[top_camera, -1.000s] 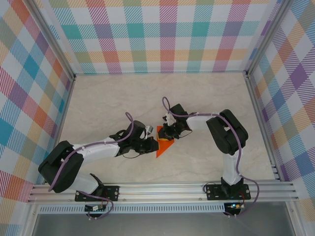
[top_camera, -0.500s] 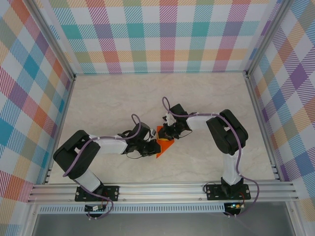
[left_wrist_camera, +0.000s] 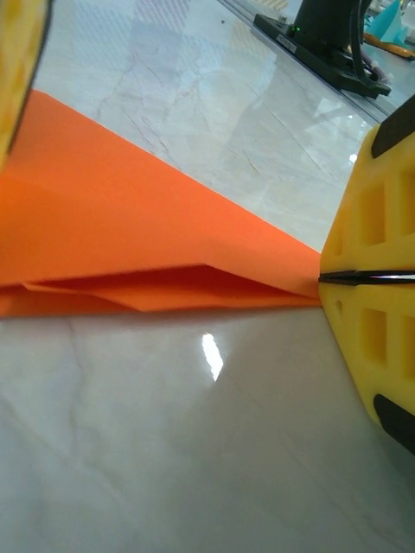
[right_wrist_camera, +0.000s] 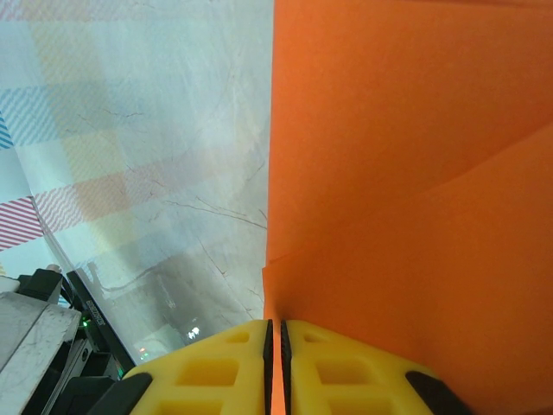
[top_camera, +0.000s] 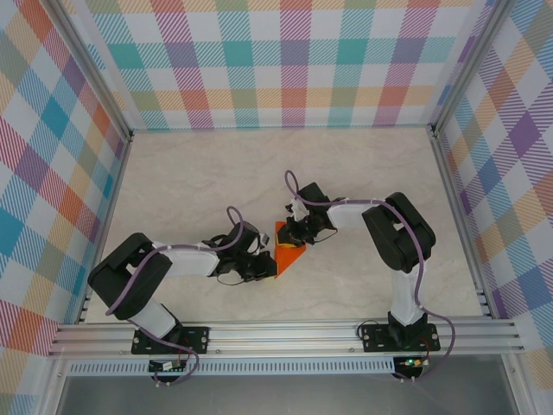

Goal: Fold a paper plane with a square sheet of paper (pick it up from the middle)

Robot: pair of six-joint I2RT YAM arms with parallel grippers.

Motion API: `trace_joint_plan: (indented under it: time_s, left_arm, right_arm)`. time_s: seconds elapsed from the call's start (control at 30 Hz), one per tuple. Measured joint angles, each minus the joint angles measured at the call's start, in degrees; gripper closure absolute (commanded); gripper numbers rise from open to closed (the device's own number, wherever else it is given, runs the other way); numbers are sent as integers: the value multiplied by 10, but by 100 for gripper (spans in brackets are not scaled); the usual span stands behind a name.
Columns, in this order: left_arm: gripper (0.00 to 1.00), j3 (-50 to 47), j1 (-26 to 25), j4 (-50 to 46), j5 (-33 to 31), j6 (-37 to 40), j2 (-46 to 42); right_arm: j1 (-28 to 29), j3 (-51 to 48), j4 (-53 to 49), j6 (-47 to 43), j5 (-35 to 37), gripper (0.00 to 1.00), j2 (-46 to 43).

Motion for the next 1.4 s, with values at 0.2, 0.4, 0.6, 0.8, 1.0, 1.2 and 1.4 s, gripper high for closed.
trace_joint_plan:
  time_s: [0.2,0.4,0.6,0.8,1.0,1.2,1.4]
  left_arm:
    - [89,-7,-3,-33,2,11,-17]
    - [88,-15,-10,-84,3,12,-61]
    - [88,29,-11,-101,-17,12,-100]
    - [90,90,-11,-56,-35,13,-38]
    - [92,98,-11,-35,-54,15,23]
    - [94,96,-11,-28,-70,22,53]
    - [99,81,-15,-15,-94,13,57]
  right_arm:
    - [0,0,0,0,0,85,0]
    - [0,0,0,0,0,85,0]
    - [0,0,0,0,0,85,0]
    - [0,0,0,0,0,85,0]
    - [0,0,0,0,0,85,0]
    - [0,0,2,3,-2,84,-1]
    - [1,8,-10,4,1,83,-2]
